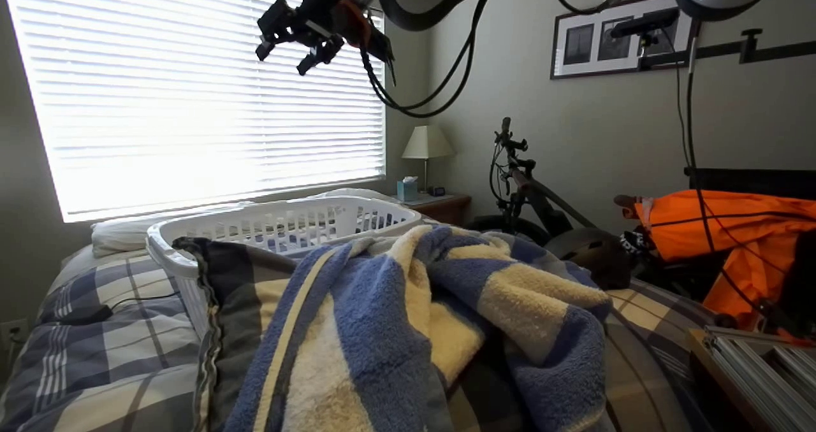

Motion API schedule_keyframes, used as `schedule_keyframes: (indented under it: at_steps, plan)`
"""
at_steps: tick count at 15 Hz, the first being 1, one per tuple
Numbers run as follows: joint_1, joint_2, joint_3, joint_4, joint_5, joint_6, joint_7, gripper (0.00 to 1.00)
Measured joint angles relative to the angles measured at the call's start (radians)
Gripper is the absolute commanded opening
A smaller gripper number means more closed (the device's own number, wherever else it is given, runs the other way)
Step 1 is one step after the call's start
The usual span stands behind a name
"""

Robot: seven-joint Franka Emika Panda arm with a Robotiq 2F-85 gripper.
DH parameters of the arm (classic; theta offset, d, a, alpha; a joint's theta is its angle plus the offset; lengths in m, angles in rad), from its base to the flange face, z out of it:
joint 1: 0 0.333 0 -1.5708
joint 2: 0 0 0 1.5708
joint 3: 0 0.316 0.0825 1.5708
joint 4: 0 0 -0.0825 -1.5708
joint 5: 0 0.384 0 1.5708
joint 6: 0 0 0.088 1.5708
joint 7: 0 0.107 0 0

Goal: Put the white towel in the basket.

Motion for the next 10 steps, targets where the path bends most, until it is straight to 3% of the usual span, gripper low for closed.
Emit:
schedule_keyframes:
  at_steps: [4,6,8,10]
  plan:
    - [-0.277,-0.026,0.244,-0.192,0.187,-0.079,-0.31,1.0]
    - [-0.402,-0.031,0.335,-0.261,0.253,-0.137,-0.44,1.0]
    - [-0.456,-0.032,0.369,-0.292,0.267,-0.146,-0.479,1.0]
    - [-0.458,-0.032,0.374,-0.301,0.268,-0.146,-0.482,1.0]
